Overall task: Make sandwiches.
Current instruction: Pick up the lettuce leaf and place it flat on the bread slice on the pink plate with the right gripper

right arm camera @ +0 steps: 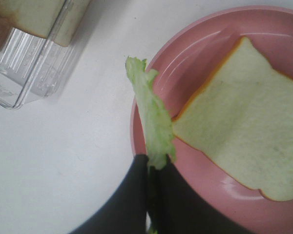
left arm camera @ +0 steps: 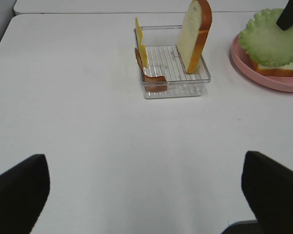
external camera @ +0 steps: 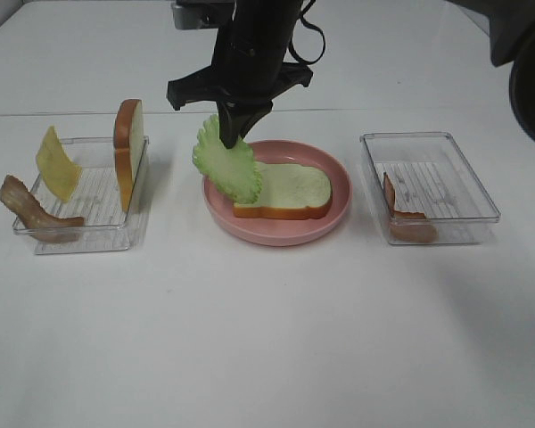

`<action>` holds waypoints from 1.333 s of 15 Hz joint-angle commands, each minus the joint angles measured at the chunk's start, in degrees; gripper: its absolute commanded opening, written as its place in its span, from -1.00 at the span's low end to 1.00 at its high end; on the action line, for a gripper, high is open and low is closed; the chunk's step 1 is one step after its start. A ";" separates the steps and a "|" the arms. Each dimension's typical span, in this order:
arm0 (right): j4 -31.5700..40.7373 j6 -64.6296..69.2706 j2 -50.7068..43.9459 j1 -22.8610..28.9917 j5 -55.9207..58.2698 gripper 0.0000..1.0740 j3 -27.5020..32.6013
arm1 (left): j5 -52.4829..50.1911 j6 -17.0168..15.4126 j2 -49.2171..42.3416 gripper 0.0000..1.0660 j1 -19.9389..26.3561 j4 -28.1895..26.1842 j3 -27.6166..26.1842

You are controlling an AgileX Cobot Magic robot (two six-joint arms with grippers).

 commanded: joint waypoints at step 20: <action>-23.72 4.47 5.16 -0.34 -2.52 0.84 -0.29 | -0.29 0.06 -1.03 0.89 0.06 -0.46 0.11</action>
